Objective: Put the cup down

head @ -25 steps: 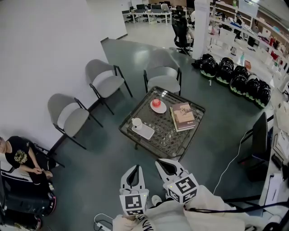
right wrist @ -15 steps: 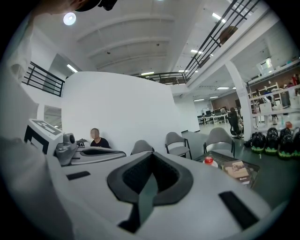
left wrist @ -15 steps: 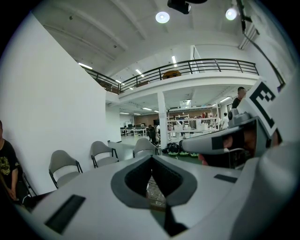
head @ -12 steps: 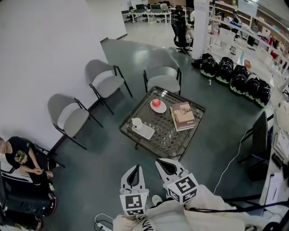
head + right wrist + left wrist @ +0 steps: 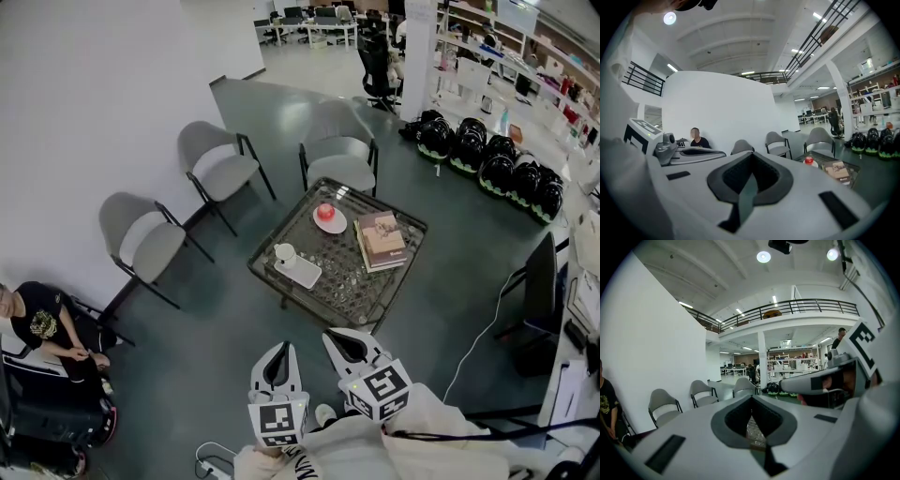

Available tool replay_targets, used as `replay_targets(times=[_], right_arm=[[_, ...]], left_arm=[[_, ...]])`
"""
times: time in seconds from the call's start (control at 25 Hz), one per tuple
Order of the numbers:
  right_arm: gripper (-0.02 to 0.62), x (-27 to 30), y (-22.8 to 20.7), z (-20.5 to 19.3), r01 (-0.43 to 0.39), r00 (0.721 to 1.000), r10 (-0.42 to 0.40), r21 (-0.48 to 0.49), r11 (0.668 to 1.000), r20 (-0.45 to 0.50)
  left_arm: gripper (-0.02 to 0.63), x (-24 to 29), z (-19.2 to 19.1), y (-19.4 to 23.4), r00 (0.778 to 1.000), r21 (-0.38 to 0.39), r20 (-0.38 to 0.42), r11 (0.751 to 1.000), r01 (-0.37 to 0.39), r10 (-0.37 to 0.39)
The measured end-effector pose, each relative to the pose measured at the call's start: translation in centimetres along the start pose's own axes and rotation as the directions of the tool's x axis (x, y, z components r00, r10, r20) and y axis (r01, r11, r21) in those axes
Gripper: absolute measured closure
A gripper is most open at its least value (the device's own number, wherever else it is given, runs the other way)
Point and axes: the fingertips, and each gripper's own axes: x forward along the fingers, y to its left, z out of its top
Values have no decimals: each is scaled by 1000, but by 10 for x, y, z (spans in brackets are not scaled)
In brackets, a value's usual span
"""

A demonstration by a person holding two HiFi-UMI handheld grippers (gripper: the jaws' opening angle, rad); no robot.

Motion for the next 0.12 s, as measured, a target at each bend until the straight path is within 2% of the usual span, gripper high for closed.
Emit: replay_targets(times=[0.12], right_arm=[[591, 2, 0, -1, -3, 1000, 3, -1, 1000, 0]], left_arm=[[595, 2, 0, 1, 1000, -4, -2, 1000, 2, -2]])
